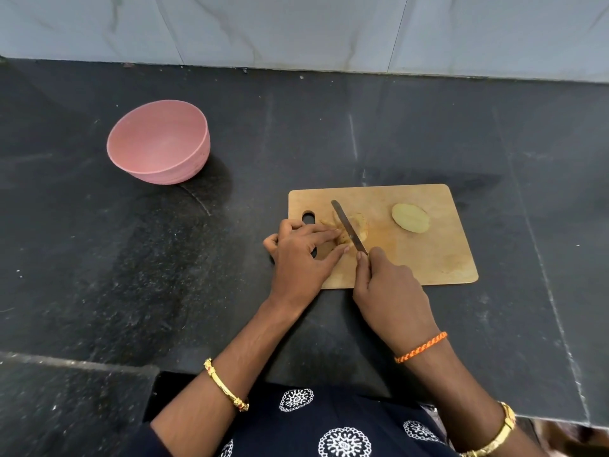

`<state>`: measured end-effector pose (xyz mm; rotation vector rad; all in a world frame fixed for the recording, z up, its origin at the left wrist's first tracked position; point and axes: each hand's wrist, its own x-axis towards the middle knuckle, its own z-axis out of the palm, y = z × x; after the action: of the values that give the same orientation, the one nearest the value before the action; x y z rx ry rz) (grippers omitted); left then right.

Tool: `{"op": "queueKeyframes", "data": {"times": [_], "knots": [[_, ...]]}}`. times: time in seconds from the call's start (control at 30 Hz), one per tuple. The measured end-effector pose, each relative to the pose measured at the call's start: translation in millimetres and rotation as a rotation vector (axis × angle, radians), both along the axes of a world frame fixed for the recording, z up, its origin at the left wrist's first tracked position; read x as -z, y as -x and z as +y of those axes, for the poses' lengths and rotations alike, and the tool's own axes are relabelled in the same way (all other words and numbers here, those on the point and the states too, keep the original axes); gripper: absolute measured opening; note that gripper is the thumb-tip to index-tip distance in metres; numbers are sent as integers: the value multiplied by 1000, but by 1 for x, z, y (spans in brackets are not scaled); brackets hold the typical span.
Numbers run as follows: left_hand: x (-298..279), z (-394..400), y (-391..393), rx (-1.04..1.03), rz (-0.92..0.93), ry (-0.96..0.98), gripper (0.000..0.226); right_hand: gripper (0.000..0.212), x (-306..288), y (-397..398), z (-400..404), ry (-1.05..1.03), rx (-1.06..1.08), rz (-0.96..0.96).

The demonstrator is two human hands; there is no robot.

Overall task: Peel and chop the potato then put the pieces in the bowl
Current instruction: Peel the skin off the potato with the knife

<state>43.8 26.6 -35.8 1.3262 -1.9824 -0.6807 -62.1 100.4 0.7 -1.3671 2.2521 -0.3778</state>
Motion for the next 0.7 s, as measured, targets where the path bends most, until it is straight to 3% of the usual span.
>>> {"op": "queueKeyframes", "data": {"times": [0.17,0.7], "knots": [[-1,-2,-1,-35,16,-9,35,27,5,-5,-2,-42,13,12],[-7,-8,1,-34,-31,2,16,23,0,-5,-12,-140,-32,96]]}}
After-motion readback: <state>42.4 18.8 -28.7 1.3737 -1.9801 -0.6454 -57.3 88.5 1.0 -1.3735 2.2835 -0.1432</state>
